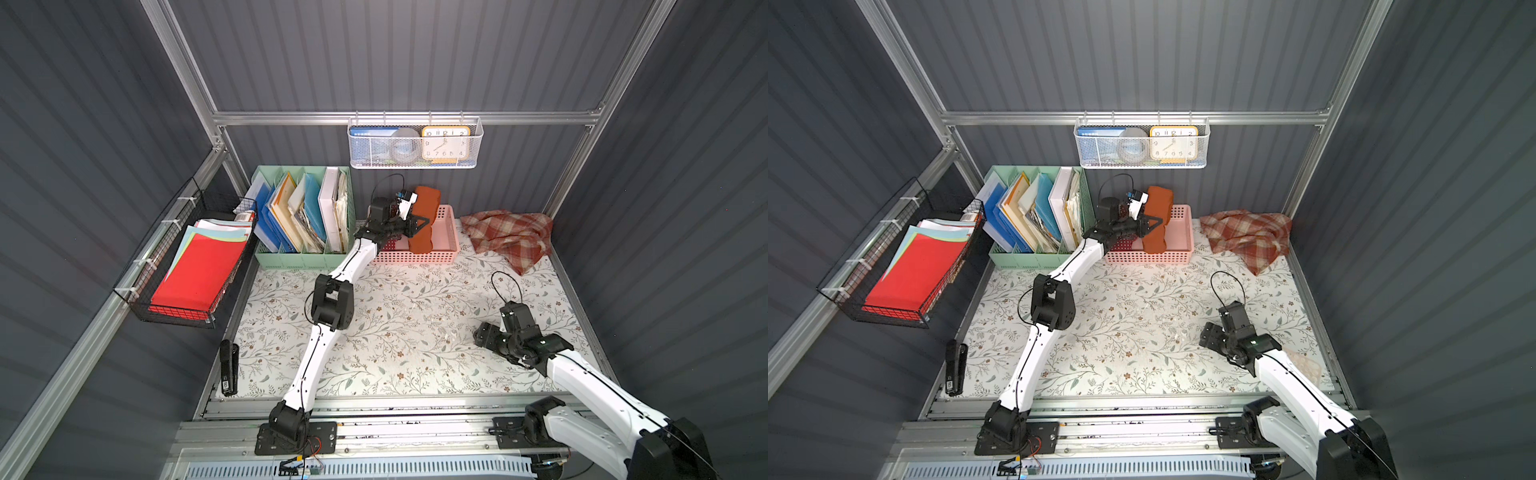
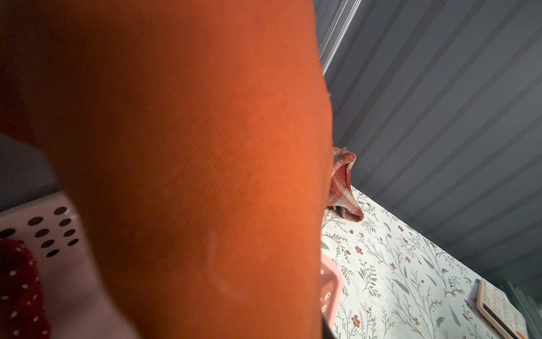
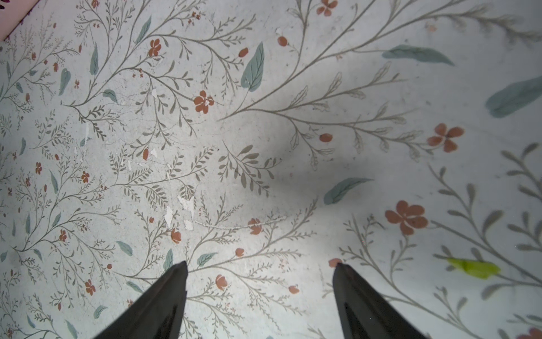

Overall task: Roll up the skirts
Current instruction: Place the skirt in the basket.

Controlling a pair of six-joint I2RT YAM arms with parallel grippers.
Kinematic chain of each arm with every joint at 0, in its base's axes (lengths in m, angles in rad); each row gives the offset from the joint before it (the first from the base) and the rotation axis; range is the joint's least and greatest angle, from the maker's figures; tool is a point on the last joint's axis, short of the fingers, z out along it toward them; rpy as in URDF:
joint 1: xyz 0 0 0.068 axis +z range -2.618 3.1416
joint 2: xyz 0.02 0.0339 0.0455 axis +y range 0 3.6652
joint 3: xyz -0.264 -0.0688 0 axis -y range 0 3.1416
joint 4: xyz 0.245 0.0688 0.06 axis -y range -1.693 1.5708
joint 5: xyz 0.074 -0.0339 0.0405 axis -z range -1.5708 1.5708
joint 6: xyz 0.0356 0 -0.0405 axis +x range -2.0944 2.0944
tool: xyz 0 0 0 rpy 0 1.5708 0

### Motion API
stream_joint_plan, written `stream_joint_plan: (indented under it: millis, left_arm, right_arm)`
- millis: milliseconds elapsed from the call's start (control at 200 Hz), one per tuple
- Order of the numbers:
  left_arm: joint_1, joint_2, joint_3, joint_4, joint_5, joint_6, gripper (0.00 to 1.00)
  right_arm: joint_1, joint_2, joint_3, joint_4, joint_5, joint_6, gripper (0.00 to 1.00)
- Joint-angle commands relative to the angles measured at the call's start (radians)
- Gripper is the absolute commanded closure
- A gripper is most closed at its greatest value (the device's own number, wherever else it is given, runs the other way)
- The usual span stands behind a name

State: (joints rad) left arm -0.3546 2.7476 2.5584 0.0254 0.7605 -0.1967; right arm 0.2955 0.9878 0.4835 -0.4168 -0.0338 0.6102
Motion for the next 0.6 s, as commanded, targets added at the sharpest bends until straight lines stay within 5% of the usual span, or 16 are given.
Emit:
stream_joint_plan:
  millis: [0,310,595]
  left_arm:
    - [0.009,0.048,0.003,-0.037,-0.005,0.046,1.0]
    - [0.014,0.127,0.033,-0.202,-0.181,0.132,1.0]
    - [0.032,0.139,0.097,-0.442,-0.318,0.062,1.0]
  right_arm:
    - [-0.006,0.027,0.035,0.019,0.0,-0.018,0.17]
    - [-0.008,0.109,0.047,0.065,-0.045,-0.022,0.18]
    - [-0.009,0.103,0.043,0.073,-0.056,-0.028,0.18]
